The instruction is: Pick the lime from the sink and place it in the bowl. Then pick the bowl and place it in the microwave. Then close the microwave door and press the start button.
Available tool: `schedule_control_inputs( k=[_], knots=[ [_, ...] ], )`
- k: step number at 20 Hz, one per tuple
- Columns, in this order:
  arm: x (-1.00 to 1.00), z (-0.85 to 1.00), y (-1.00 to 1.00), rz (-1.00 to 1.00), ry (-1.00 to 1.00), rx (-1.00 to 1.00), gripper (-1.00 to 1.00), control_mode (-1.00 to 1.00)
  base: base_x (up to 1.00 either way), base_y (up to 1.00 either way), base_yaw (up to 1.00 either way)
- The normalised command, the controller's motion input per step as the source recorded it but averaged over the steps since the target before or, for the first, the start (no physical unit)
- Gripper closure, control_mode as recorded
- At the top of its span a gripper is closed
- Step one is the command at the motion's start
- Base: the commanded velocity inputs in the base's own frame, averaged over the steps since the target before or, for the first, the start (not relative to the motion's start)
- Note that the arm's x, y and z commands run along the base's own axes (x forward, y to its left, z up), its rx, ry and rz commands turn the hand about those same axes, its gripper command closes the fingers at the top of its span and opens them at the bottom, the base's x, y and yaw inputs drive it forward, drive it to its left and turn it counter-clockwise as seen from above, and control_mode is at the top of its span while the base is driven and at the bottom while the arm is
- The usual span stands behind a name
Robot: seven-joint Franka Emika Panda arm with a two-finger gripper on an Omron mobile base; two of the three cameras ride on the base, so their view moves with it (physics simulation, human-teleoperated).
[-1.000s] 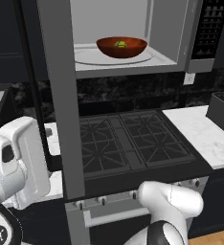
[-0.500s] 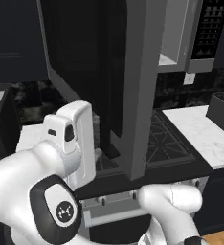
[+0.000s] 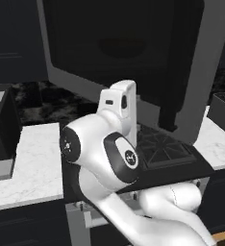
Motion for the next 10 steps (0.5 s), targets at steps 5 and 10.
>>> schedule_control_inputs(
  k=[5, 10],
  knots=[
    [1.00, 0.00, -0.97, 0.00, 0.13, 0.00, -1.00, -1.00, 0.00, 0.00, 0.00],
    [1.00, 0.07, -0.79, 0.01, 0.19, 0.00, -1.00, -1.00, 0.00, 0.00, 0.00]
  ],
)
